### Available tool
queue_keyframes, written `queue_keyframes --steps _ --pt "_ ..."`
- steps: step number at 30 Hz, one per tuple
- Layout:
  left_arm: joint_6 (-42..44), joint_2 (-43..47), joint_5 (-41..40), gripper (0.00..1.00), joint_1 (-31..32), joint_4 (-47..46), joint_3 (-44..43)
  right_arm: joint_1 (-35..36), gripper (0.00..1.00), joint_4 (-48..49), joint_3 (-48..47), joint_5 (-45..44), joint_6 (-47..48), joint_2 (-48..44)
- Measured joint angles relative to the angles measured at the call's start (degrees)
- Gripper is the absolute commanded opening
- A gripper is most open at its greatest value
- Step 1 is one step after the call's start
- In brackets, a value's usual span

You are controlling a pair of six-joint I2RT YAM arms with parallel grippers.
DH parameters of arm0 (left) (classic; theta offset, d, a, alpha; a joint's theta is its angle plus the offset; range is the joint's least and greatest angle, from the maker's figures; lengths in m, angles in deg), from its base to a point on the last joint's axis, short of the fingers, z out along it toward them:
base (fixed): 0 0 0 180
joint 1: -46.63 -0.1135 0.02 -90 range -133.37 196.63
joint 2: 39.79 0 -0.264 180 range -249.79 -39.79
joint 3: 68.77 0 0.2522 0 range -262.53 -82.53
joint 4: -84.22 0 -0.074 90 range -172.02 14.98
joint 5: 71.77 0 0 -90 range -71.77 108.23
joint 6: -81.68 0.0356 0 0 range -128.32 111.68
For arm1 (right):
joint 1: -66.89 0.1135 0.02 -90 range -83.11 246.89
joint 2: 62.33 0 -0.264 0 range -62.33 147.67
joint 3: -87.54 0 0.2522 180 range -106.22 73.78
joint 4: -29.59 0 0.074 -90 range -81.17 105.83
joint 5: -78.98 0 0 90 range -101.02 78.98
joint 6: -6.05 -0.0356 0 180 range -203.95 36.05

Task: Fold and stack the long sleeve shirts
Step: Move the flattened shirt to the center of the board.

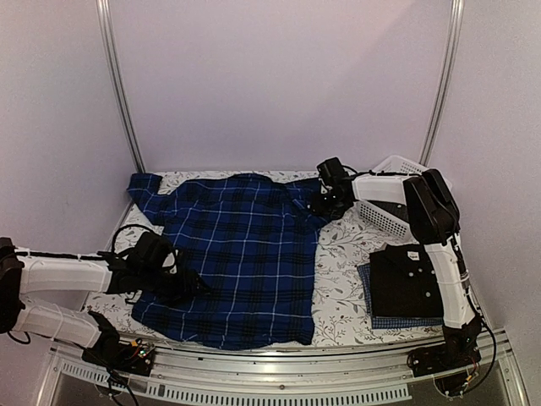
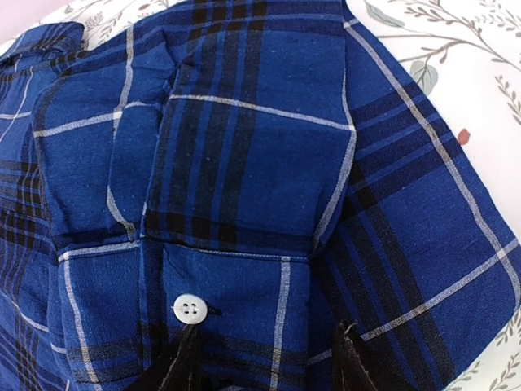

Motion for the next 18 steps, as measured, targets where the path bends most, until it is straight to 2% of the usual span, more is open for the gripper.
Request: queue_keyframes --steps 5,11,18 --pt "-2.82 3.91 -0.74 0.65 2.19 0.68 2.29 0.57 0.54 0.26 3.54 0.02 -0.04 -2.36" --pt "-4.42 5.57 -1.49 0.65 3.34 2.62 2.6 0.72 0.54 -0.48 3.54 0.11 -0.04 -2.69" --pt "-4.35 5.57 -3.48 0.66 3.48 7.56 0.44 0.35 0.41 -2.62 1.64 1.53 -0.66 -2.69"
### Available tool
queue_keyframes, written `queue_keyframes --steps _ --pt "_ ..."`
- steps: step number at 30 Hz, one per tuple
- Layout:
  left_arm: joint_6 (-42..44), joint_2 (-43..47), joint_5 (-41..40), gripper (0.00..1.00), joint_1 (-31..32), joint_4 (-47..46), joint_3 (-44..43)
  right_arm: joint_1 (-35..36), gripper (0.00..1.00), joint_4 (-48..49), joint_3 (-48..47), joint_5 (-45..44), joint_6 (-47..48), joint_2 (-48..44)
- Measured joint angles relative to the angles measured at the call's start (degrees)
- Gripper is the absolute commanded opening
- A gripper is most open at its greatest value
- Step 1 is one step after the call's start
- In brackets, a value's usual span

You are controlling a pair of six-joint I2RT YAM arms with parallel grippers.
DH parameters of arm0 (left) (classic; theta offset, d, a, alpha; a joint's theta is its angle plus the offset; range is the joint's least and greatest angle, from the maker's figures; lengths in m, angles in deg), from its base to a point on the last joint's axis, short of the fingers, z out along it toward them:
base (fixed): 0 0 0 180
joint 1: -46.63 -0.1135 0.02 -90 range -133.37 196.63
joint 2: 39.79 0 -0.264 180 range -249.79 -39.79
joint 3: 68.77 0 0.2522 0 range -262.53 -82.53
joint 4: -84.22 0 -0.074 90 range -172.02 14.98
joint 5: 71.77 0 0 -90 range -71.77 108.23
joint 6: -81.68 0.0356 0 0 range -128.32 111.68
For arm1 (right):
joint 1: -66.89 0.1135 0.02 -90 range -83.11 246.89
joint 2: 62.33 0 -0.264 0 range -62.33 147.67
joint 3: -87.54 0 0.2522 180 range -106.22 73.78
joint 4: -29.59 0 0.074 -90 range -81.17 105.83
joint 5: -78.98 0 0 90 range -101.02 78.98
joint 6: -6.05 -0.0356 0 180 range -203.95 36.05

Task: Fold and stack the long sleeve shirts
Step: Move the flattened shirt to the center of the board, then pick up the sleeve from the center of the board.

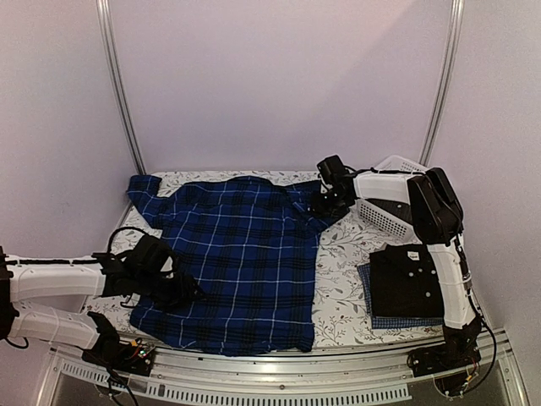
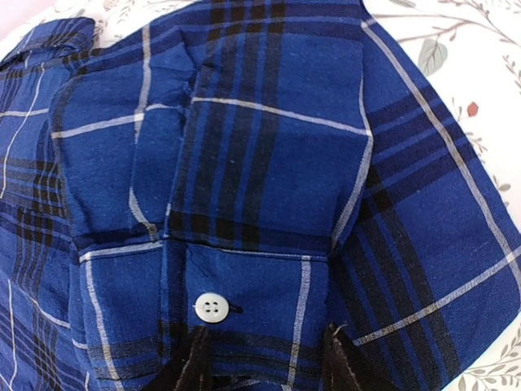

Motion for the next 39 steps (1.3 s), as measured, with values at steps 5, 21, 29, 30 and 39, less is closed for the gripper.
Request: queue_keyframes --steps 5,21,29,30,39 --pt "0.94 -1.07 -0.94 0.65 0.0 2.34 -2.6 -0.02 0.34 -0.35 -1.01 0.92 -0.61 0.02" --pt "5.97 -4.76 -2.73 0.66 0.0 4.5 -13.68 -0.02 0.33 -2.12 -1.03 0.17 -0.83 0.11" --pt "7.56 -6.8 -2.84 0.66 0.0 4.52 -16.22 -0.02 0.26 -1.84 -1.73 -0.42 -0.83 1.6" --pt "7.58 -6.91 -2.84 0.66 0.0 4.52 -16.31 -0.02 0.24 -1.68 -1.84 -0.42 -0.72 1.79" --pt "9.22 -9.05 -2.8 0.66 0.0 4.28 -20.92 -0.31 0.0 -2.12 -2.16 -0.42 -0.76 1.92"
